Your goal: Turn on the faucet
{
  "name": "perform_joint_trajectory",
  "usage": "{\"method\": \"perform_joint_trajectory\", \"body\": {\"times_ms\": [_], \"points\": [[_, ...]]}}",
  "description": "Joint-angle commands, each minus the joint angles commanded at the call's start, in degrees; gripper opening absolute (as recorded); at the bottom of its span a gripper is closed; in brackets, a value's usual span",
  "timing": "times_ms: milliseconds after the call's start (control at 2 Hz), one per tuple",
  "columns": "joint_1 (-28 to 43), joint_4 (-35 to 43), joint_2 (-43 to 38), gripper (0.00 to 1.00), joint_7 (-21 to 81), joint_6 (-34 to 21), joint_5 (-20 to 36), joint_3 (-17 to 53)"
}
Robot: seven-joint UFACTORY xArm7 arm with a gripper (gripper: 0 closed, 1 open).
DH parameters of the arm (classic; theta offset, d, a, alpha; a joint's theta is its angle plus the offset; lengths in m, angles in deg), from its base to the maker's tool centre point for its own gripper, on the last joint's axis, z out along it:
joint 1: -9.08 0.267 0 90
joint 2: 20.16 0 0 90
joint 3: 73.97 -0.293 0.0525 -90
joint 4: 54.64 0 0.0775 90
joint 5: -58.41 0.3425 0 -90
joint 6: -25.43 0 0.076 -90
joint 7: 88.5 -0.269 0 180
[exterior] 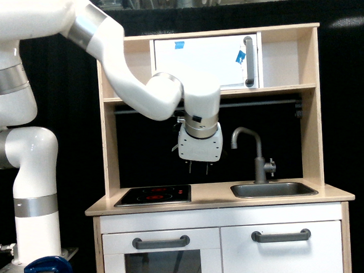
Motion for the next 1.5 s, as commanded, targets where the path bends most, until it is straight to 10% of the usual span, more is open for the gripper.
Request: {"method": "perform_joint_trajectory", "body": {"times_ms": [1500], "points": [[-3.9, -6.3, 19.6, 1.0, 2.9, 7.7, 1.5, -3.1]]}}
